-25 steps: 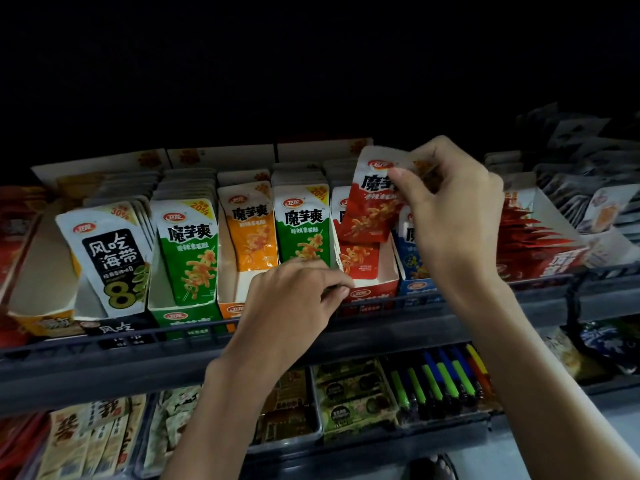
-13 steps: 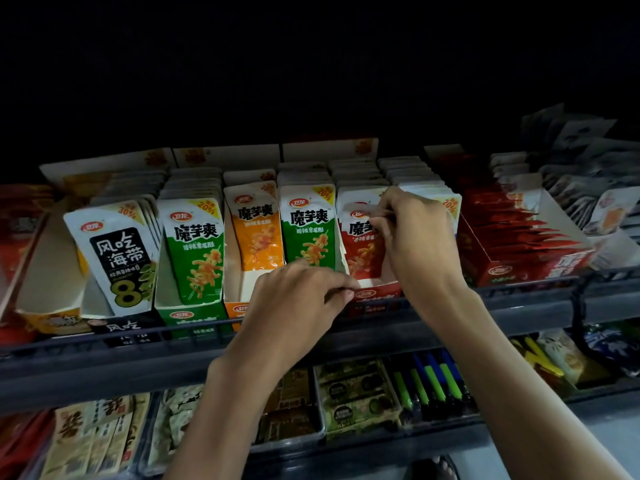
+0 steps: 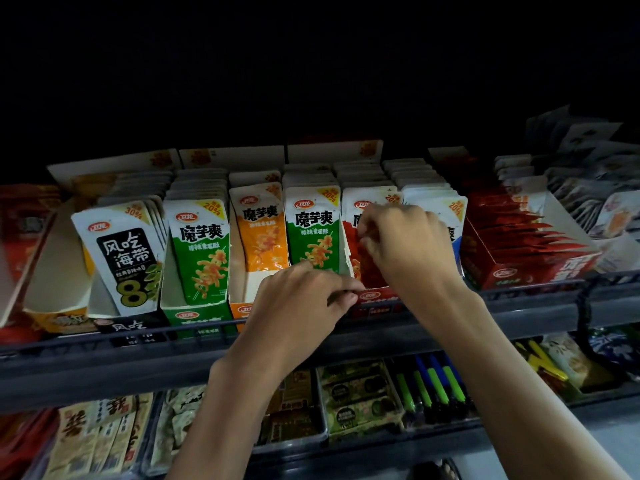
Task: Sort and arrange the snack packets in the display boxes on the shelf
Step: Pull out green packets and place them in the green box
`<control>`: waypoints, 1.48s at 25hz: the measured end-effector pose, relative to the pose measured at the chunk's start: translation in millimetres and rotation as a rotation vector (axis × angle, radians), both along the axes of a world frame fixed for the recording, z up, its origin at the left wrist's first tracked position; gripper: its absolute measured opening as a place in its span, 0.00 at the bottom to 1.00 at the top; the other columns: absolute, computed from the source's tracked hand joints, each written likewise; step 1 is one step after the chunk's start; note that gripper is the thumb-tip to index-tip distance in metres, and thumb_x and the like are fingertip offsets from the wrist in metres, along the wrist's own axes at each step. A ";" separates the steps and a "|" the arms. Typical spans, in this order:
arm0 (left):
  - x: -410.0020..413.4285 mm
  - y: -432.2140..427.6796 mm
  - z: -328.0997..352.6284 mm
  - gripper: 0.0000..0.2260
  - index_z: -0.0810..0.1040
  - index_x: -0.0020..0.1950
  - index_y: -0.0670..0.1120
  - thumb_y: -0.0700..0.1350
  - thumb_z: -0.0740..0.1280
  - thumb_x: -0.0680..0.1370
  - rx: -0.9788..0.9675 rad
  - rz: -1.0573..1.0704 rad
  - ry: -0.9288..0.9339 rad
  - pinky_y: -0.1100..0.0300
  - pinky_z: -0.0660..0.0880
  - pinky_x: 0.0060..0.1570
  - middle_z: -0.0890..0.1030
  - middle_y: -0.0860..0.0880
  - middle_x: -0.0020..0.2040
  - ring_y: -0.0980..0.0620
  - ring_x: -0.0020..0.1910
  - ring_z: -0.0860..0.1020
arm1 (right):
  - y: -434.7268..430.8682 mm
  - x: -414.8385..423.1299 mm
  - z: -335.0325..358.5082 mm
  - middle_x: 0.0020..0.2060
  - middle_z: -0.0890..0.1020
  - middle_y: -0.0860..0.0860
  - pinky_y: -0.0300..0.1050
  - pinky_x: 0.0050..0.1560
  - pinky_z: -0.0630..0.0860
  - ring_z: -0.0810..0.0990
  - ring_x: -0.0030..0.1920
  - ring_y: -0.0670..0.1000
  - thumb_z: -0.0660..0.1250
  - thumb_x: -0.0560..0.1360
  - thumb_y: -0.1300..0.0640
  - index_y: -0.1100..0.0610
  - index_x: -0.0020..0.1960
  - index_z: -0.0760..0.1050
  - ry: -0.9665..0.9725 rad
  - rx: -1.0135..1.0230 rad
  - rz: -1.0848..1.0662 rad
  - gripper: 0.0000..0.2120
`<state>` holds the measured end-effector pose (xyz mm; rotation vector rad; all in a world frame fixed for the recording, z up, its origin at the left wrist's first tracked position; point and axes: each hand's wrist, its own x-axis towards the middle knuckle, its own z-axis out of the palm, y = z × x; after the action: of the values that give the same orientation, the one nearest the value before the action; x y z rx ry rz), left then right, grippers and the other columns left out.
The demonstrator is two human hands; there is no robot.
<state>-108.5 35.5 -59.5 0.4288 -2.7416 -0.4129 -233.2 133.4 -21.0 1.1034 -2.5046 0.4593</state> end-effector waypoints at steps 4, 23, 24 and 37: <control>0.6 -0.4 0.9 0.11 0.77 0.61 0.66 0.57 0.63 0.79 0.025 0.002 0.012 0.59 0.71 0.45 0.82 0.57 0.51 0.57 0.50 0.76 | -2.1 0.4 -5.0 0.54 0.80 0.55 0.51 0.52 0.73 0.78 0.56 0.59 0.62 0.80 0.56 0.51 0.60 0.77 -0.058 0.191 -0.059 0.10; 20.3 -17.0 19.0 0.06 0.83 0.49 0.57 0.51 0.66 0.78 0.425 0.263 0.370 0.62 0.75 0.37 0.83 0.60 0.38 0.61 0.35 0.79 | -17.9 11.6 1.4 0.53 0.80 0.51 0.53 0.55 0.77 0.79 0.54 0.54 0.63 0.81 0.53 0.48 0.73 0.65 -0.092 -0.235 0.198 0.22; 21.7 -20.1 18.8 0.06 0.83 0.48 0.57 0.51 0.66 0.78 0.457 0.293 0.377 0.62 0.76 0.40 0.83 0.60 0.39 0.62 0.39 0.79 | -20.5 13.9 0.6 0.55 0.78 0.51 0.54 0.56 0.75 0.78 0.55 0.54 0.63 0.81 0.53 0.48 0.76 0.61 -0.092 -0.189 0.198 0.25; 32.5 -29.5 20.1 0.06 0.82 0.47 0.56 0.49 0.66 0.79 0.531 0.366 0.320 0.67 0.71 0.38 0.81 0.62 0.45 0.64 0.45 0.77 | -32.1 20.8 -7.1 0.56 0.73 0.51 0.47 0.42 0.72 0.79 0.46 0.54 0.69 0.77 0.52 0.53 0.57 0.76 0.006 -0.271 0.142 0.10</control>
<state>-76.0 6.0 -39.4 0.8894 -2.1591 -1.0105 -212.4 101.3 -28.1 1.1733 -2.2818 0.8066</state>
